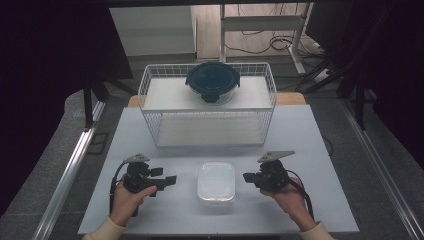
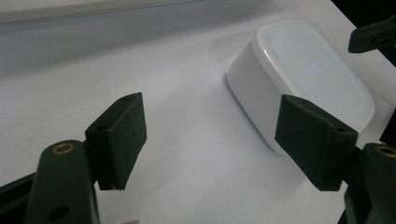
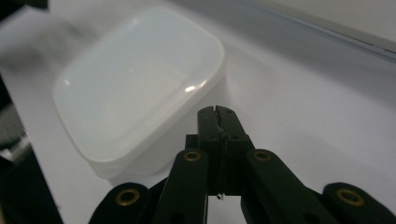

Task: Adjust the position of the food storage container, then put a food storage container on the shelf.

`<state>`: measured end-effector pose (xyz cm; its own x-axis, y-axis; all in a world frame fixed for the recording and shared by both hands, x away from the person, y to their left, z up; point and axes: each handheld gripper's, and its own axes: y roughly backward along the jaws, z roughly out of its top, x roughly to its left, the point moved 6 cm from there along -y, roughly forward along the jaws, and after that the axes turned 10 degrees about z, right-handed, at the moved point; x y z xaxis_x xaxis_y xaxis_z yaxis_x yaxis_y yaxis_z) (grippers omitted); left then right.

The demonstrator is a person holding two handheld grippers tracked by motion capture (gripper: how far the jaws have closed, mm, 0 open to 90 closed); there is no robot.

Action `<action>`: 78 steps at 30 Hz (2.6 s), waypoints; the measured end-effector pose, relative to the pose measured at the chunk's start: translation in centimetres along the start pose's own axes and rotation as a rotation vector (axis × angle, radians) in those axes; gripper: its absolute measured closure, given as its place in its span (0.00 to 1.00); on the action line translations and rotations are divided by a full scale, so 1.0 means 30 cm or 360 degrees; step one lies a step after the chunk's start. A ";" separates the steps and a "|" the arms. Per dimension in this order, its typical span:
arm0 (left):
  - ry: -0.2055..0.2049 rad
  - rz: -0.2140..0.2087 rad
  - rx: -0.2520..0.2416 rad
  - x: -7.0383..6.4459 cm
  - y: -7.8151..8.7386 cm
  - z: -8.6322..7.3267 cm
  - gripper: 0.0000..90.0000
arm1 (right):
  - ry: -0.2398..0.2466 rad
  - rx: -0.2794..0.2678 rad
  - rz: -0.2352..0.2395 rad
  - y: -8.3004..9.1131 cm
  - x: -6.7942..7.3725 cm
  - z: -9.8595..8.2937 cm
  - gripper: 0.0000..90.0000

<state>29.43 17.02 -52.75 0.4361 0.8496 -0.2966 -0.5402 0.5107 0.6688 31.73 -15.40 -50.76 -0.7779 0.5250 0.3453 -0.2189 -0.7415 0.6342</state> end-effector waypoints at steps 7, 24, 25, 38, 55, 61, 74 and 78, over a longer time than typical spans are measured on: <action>-0.0006 -0.0044 -0.0016 -0.032 0.000 0.009 0.27 | -0.0145 -0.0218 -0.0003 0.039 0.024 -0.021 0.42; 0.0082 -0.0182 -0.0014 -0.114 -0.019 0.050 0.28 | -0.0240 -0.0241 0.0057 0.019 0.031 -0.008 0.30; 0.0082 -0.0188 -0.0009 -0.118 -0.024 0.057 0.28 | -0.0240 -0.0241 0.0057 0.019 0.031 -0.008 0.30; 0.0172 -0.0253 0.0070 -0.131 -0.082 0.086 0.30 | -0.0337 -0.0243 0.0092 -0.041 0.021 0.044 0.36; 0.0279 -0.0434 0.0239 -0.169 -0.173 0.047 0.43 | -0.0505 -0.0151 0.0216 -0.129 0.020 -0.004 0.41; 0.0371 -0.0511 0.0288 -0.157 -0.198 0.034 0.46 | -0.0531 -0.0164 0.0237 -0.130 0.018 -0.004 0.44; 0.0426 -0.0550 0.0271 -0.159 -0.185 0.033 0.75 | -0.0677 -0.0258 0.0318 -0.114 0.003 -0.019 0.72; 0.0402 -0.0543 0.0243 -0.166 -0.167 0.034 0.78 | -0.0674 -0.0270 0.0337 -0.101 0.011 -0.020 0.75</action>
<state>30.69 10.08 -53.94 0.3711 0.6513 -0.6619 -0.2756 0.7579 0.5913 31.79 -13.22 -53.00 -0.5157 0.4533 0.7270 -0.2022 -0.8890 0.4108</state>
